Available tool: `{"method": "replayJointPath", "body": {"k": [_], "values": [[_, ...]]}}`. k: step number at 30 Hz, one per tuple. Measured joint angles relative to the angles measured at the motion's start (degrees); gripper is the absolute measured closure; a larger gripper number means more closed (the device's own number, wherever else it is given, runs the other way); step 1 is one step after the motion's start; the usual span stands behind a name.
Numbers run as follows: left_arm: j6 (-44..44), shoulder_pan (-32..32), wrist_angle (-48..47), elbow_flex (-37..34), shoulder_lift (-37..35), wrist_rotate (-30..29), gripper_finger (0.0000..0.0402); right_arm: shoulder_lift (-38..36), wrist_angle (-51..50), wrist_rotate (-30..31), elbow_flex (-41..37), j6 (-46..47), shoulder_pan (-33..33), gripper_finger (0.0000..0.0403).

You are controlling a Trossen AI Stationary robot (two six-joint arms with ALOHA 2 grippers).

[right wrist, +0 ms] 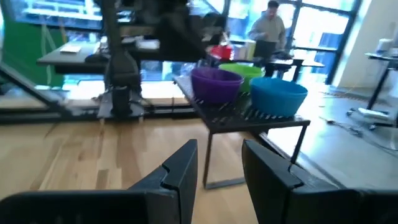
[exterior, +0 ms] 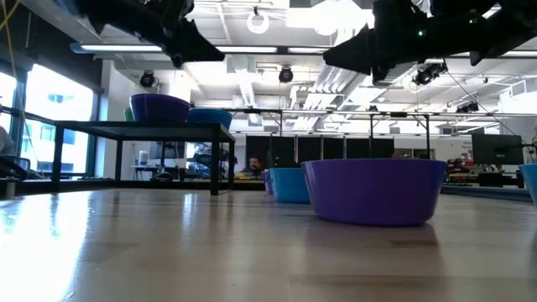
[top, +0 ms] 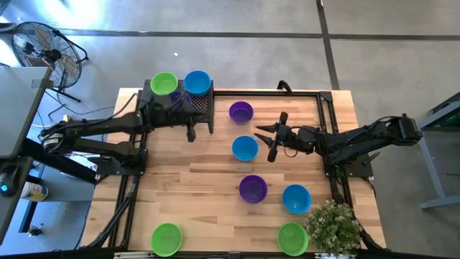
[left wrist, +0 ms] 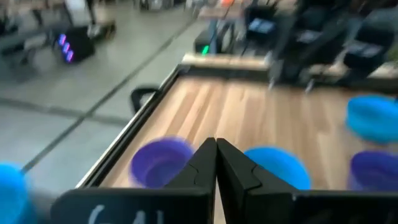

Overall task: Pick & Place Mini bowls
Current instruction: Stack the blue bowl on top of the blue bowl on the shelf

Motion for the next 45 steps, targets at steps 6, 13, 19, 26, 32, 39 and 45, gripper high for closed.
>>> {"method": "replayJointPath", "body": {"k": [6, 13, 19, 26, 32, 39, 45], "values": [[2.77, -1.44, 20.92, -10.04, 0.00, 2.82, 0.0397, 0.00, -1.15, 1.85, 0.00, 6.45, -0.46, 0.0290], [2.58, -1.44, 22.33, -13.26, 0.02, 6.63, 0.0397, 0.02, -8.99, 4.54, 1.62, 10.56, -0.45, 0.0340], [1.63, -1.44, 21.26, -14.00, 0.04, 7.64, 0.0397, 0.04, -36.57, 5.10, 9.54, 21.65, -1.50, 0.0375], [-0.57, -1.44, 20.41, -14.00, 0.04, 7.57, 0.0397, 7.35, -58.66, -4.26, 19.93, 30.15, -6.55, 0.0315], [0.77, -1.44, 20.24, -14.00, 1.05, 7.42, 0.0397, 15.89, -63.79, -12.85, 26.73, 10.39, -5.10, 0.0256], [0.90, -1.44, 19.98, -14.00, 1.03, 7.48, 0.0397, 19.84, -69.98, -10.29, 30.58, -8.01, 1.09, 0.0241], [0.97, -1.44, 19.93, -14.00, 1.03, 7.51, 0.0397, 24.42, -69.38, -9.80, 30.53, -16.74, 1.46, 0.0248]]}}
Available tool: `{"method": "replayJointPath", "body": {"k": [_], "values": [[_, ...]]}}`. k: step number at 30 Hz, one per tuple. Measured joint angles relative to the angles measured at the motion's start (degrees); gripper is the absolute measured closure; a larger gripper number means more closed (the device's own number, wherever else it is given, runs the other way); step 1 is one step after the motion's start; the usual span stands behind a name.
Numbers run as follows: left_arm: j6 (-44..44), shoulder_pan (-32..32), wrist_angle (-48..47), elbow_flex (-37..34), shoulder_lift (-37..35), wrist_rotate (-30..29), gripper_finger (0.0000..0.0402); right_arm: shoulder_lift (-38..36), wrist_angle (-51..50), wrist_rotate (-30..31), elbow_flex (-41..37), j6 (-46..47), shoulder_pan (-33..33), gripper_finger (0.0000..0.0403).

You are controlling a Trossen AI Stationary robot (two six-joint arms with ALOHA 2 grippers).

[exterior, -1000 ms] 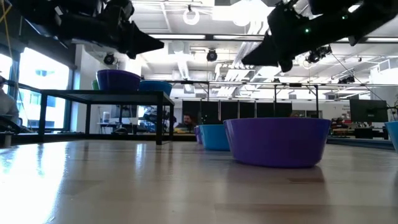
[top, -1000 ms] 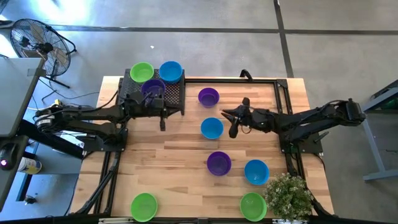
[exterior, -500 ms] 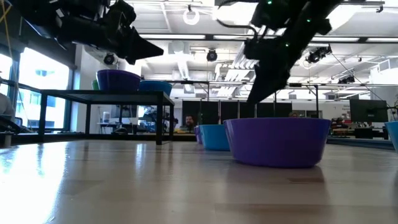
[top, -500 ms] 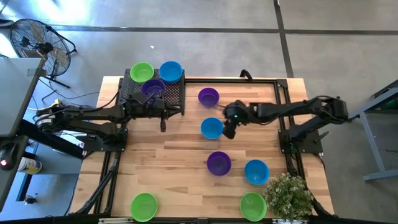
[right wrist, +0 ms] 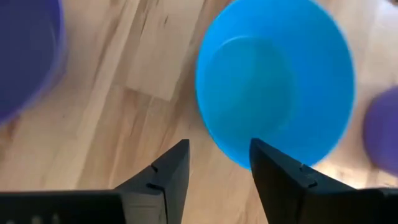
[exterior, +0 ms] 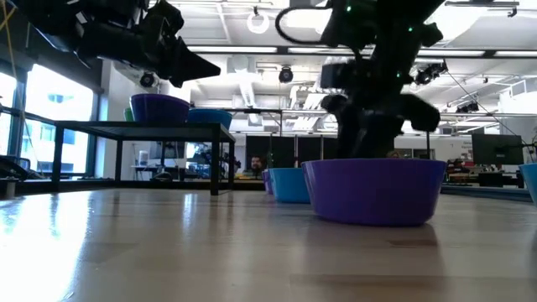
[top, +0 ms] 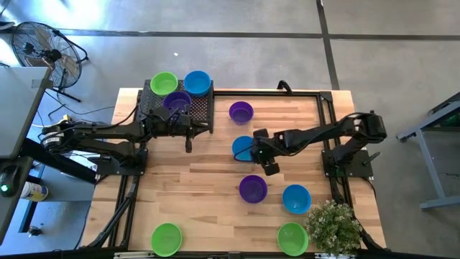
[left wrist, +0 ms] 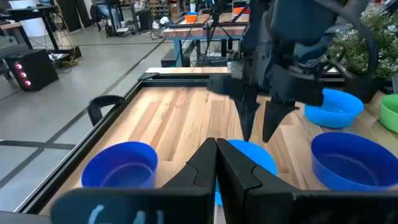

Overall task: Pick & Place Mini bowls
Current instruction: Stack the blue bowl on top of the blue bowl on the shelf

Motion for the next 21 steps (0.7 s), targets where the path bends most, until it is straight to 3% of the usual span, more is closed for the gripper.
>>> {"method": "replayJointPath", "body": {"k": [6, 14, 21], "values": [[-1.91, 0.00, -1.25, 0.02, 0.00, 0.12, 0.0397, 4.42, 2.81, -0.69, 0.00, -5.97, -0.07, 0.0281], [-5.48, 0.00, -6.01, 0.04, 0.00, 4.98, 0.0397, 5.02, 5.49, -1.81, -0.01, -9.92, -1.00, 0.0394], [-5.68, 0.00, -14.55, 2.38, 0.00, 10.24, 0.0397, 3.54, -5.45, -8.07, 10.64, -11.34, -2.64, 0.0399]]}}
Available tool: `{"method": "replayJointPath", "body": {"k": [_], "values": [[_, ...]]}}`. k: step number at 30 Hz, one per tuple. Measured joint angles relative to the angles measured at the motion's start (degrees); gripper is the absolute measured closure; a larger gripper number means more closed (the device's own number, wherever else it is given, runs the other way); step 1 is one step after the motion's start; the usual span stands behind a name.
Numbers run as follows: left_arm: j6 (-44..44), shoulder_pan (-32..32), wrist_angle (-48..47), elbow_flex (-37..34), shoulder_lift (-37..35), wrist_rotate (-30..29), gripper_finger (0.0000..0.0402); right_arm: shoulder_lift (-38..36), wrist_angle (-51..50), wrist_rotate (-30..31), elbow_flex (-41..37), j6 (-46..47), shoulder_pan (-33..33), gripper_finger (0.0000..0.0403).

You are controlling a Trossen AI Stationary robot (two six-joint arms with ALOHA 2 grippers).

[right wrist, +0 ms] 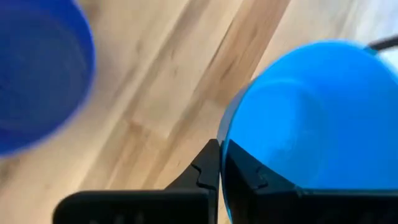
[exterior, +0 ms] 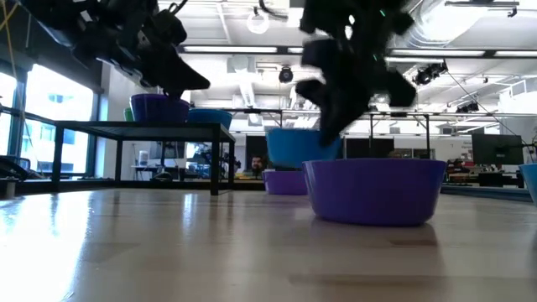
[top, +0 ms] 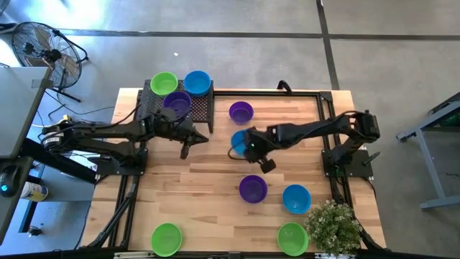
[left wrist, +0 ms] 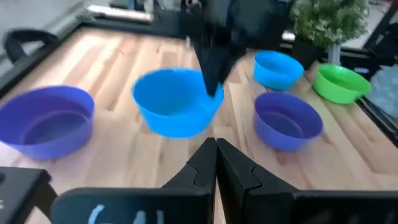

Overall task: Pick & Place Mini bowls
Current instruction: Stack the blue bowl on top of the blue bowl on the shelf

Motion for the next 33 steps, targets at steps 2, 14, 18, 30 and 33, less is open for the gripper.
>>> {"method": "replayJointPath", "body": {"k": [2, 14, 18, 30, 33], "values": [[0.25, -0.09, -3.29, 1.55, 0.00, 0.38, 0.0397, 0.53, -2.72, -3.11, 4.65, -0.23, -0.59, 0.0399], [3.38, -8.95, -17.45, 11.79, 3.48, -11.28, 0.0319, 11.43, -19.00, -15.64, 28.86, -0.42, -2.30, 0.0401], [5.92, -11.50, -21.98, 15.89, 3.48, -11.77, 0.0271, 14.58, -21.76, -16.96, 33.37, -1.19, -2.33, 0.0399], [8.68, -13.98, -27.08, 19.47, 9.70, -14.20, 0.0243, 15.15, -20.20, -22.64, 35.57, 0.20, -2.65, 0.0401], [9.45, -14.19, -27.60, 20.48, 10.93, -13.80, 0.0243, 15.16, -20.26, -23.26, 35.57, 0.34, -2.65, 0.0401]]}}
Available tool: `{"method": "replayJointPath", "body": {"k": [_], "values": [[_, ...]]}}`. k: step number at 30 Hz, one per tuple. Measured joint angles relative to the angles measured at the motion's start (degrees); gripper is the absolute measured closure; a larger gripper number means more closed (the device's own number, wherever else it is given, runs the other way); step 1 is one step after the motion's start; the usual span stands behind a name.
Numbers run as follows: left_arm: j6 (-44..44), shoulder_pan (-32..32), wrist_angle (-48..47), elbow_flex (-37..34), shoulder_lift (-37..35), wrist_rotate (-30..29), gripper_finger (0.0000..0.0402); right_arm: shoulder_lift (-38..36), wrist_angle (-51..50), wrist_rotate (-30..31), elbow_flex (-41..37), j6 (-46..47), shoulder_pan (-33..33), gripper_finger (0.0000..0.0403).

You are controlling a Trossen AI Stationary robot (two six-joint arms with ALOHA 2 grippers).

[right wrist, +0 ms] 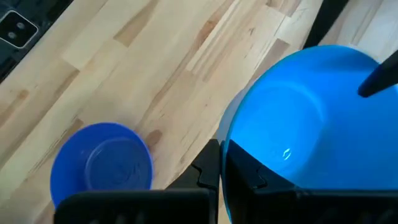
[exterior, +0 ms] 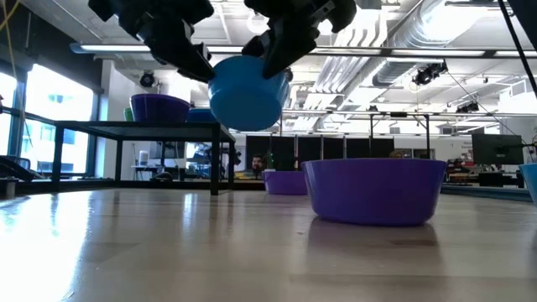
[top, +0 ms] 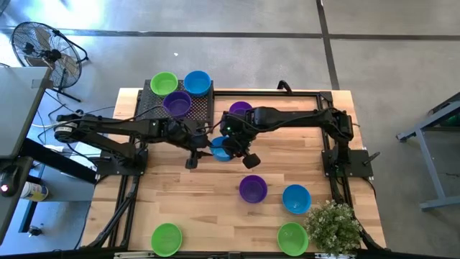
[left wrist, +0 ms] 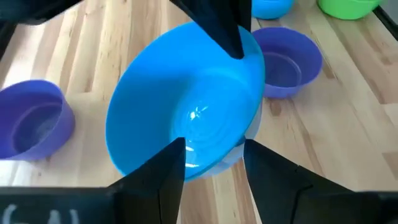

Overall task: Pick & Place Mini bowls
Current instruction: Stack the blue bowl on top of the blue bowl on the shelf

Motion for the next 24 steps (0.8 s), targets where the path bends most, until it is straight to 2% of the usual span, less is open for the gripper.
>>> {"method": "replayJointPath", "body": {"k": [6, 9, 12, 18, 22, 24], "values": [[2.47, -0.54, -1.83, 0.98, 1.99, 0.29, 0.0244, 0.02, 0.67, -0.43, -0.03, 0.33, 0.00, 0.0400], [3.04, -0.52, -4.05, 1.60, 1.91, -0.11, 0.0257, 0.07, 1.57, -0.76, -0.13, 0.34, -0.02, 0.0399], [4.70, -0.56, -4.92, 1.75, 1.92, -0.15, 0.0289, 0.04, 2.09, -0.91, -0.13, 0.54, -0.02, 0.0399], [7.81, -0.67, -6.03, 1.58, 1.95, 1.13, 0.0385, -0.64, 3.44, -0.41, -0.13, 1.99, -0.13, 0.0387], [8.20, -0.62, -5.12, 1.57, 1.92, 1.01, 0.0391, -2.67, 4.33, 1.62, -0.07, 3.01, 0.28, 0.0357], [8.25, -0.54, -5.48, 1.57, 1.20, 0.83, 0.0396, -4.35, 4.19, 4.58, -0.07, 3.71, 0.85, 0.0334]]}}
